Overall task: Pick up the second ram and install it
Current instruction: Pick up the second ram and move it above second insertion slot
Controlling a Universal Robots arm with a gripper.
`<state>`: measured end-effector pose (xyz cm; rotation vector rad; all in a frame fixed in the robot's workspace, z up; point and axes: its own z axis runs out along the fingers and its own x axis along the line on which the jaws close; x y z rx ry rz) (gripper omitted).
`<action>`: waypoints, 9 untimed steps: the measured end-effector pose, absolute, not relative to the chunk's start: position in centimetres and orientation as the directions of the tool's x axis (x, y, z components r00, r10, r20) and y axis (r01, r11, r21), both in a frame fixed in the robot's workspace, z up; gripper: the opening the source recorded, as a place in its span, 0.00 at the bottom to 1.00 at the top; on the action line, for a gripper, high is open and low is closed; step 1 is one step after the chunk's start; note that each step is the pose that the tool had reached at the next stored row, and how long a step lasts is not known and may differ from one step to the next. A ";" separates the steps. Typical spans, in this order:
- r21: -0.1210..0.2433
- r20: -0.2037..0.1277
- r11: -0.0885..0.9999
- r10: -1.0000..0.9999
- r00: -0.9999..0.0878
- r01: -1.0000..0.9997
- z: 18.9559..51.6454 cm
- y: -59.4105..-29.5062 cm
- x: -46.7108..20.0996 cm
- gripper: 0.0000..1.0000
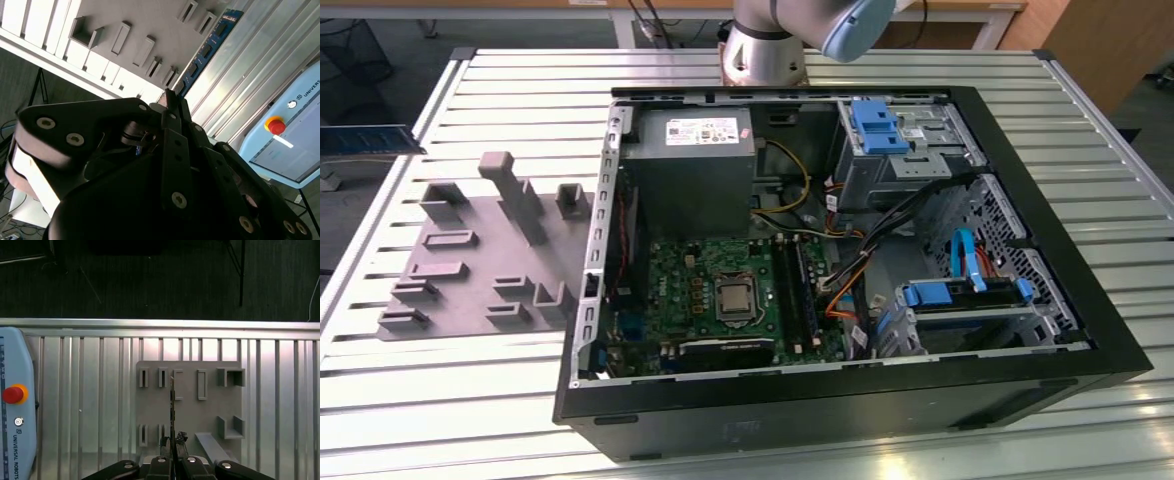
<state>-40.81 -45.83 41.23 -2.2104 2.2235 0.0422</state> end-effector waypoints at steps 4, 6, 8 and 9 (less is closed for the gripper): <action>0.015 -0.023 0.006 -1.000 -0.006 -1.000 41.3 -45.8 -40.8 0.14; 0.015 -0.023 0.006 -1.000 -0.006 -1.000 41.3 -45.8 -40.8 0.14; 0.015 -0.023 0.005 -1.000 -0.006 -1.000 41.3 -45.8 -40.7 0.14; 0.015 -0.023 0.006 -1.000 -0.006 -1.000 41.3 -45.8 -40.7 0.14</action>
